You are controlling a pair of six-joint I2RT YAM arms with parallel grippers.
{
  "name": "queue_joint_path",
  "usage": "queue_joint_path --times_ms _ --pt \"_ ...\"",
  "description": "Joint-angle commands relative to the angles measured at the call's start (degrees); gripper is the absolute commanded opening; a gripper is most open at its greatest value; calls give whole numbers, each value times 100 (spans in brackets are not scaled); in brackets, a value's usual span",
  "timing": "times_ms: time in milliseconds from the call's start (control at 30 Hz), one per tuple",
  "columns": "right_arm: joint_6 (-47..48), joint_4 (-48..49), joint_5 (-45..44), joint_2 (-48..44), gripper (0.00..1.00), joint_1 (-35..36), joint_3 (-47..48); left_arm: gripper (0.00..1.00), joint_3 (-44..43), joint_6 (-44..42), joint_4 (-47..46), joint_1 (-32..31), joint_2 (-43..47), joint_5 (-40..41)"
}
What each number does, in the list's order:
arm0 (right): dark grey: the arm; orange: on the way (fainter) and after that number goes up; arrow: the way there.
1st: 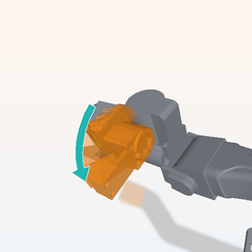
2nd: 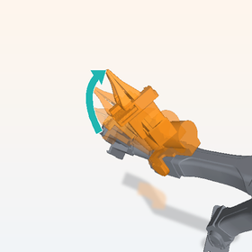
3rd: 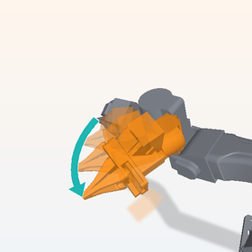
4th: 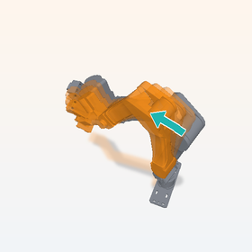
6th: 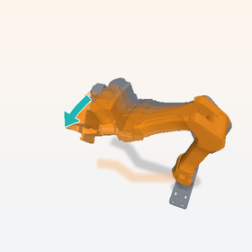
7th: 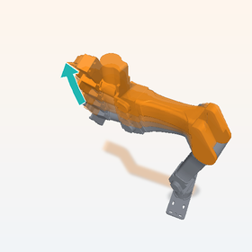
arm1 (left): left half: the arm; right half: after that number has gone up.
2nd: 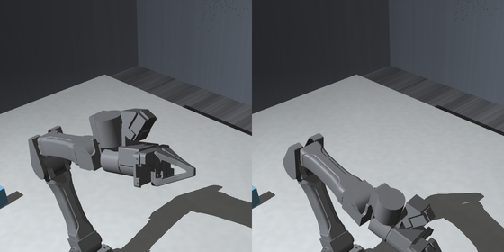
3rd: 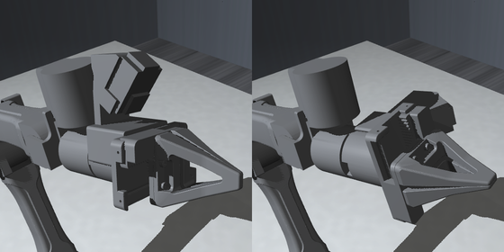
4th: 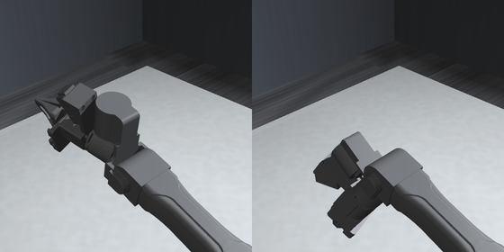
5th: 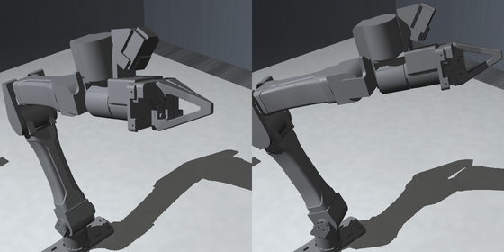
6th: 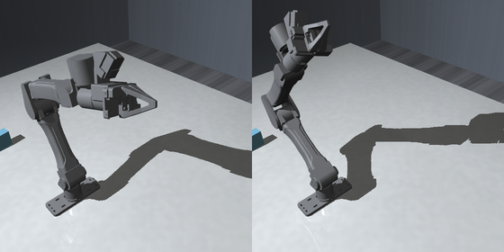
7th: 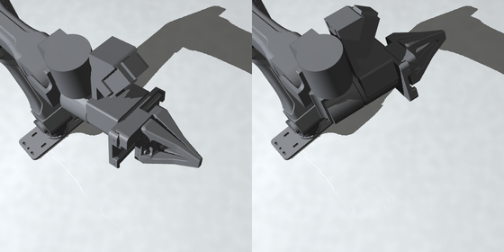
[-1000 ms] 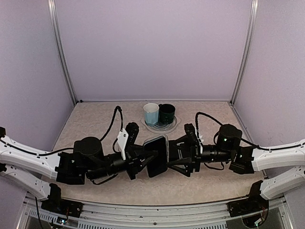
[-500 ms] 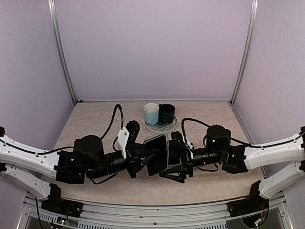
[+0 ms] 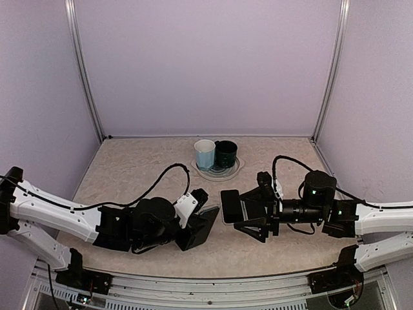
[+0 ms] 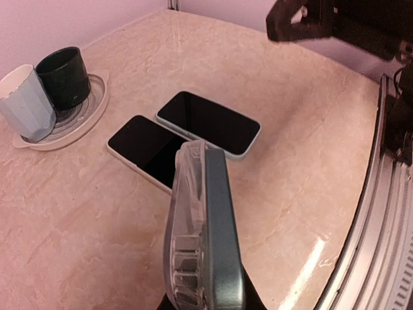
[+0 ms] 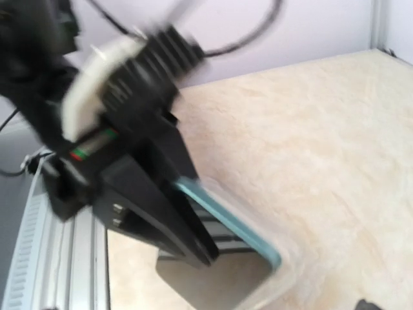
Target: Put the phone into the phone case
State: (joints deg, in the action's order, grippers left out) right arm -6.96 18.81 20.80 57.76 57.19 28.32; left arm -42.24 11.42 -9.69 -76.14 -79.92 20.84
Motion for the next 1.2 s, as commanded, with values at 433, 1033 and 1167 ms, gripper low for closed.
queue_joint_path --times_ms 433,1033,1167 --pt "1589 1491 2263 2592 77 -463 701 0 1259 -1071 -2484 -103 -280 -437" --pt "1811 964 2992 3680 33 -437 1318 0 1729 -951 -3504 40 -677 -818" --pt "1906 832 2987 3614 13 -419 1368 0 1699 -934 -3495 67 -811 -922"
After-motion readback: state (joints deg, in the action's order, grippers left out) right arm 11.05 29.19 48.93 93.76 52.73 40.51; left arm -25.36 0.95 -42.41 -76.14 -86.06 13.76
